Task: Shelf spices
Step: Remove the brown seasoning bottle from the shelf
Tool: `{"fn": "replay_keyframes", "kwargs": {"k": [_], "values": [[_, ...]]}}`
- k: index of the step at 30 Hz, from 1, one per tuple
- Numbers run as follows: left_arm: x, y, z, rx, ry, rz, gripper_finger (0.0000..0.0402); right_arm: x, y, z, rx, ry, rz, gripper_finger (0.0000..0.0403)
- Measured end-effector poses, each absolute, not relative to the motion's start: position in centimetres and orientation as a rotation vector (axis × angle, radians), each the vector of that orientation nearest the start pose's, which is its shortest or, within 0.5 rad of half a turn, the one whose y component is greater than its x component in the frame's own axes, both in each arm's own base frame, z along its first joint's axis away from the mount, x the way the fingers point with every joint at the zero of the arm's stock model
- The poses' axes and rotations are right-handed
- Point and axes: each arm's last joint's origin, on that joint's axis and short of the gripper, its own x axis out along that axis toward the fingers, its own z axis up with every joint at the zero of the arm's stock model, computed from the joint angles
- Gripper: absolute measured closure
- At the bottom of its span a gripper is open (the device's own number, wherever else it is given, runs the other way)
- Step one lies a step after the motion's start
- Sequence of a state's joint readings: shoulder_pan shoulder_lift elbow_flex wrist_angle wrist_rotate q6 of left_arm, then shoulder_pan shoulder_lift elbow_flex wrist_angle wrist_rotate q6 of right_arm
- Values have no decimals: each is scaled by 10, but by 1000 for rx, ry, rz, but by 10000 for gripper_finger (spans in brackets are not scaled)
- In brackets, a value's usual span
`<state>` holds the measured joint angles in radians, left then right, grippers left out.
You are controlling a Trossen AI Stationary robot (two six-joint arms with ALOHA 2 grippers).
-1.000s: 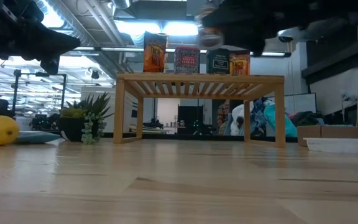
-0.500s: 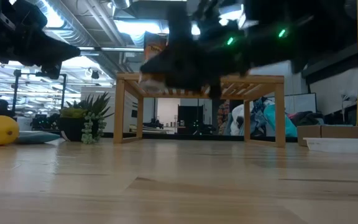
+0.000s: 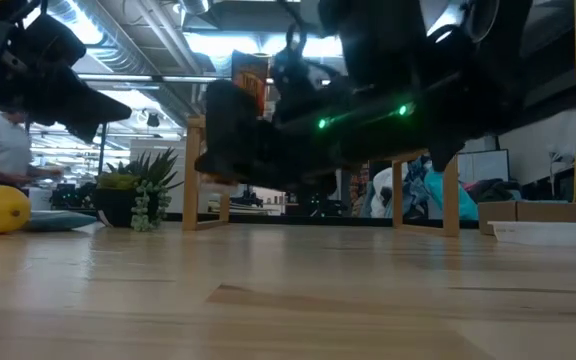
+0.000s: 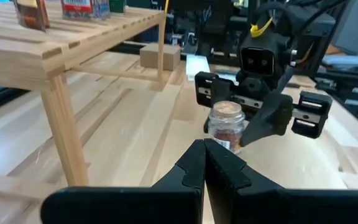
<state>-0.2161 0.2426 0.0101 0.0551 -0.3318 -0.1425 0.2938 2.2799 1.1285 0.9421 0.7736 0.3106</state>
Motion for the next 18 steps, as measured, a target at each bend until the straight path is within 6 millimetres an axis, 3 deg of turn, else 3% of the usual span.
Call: {"fn": "replay_keyframes", "kwargs": {"k": [9,18], "values": [[110,-14,151,-90,176,129,402,440,92,63,189,112,-566,213],[110,-14,151,-90,176,129,402,452,84,55,101,184,-591,212]]}}
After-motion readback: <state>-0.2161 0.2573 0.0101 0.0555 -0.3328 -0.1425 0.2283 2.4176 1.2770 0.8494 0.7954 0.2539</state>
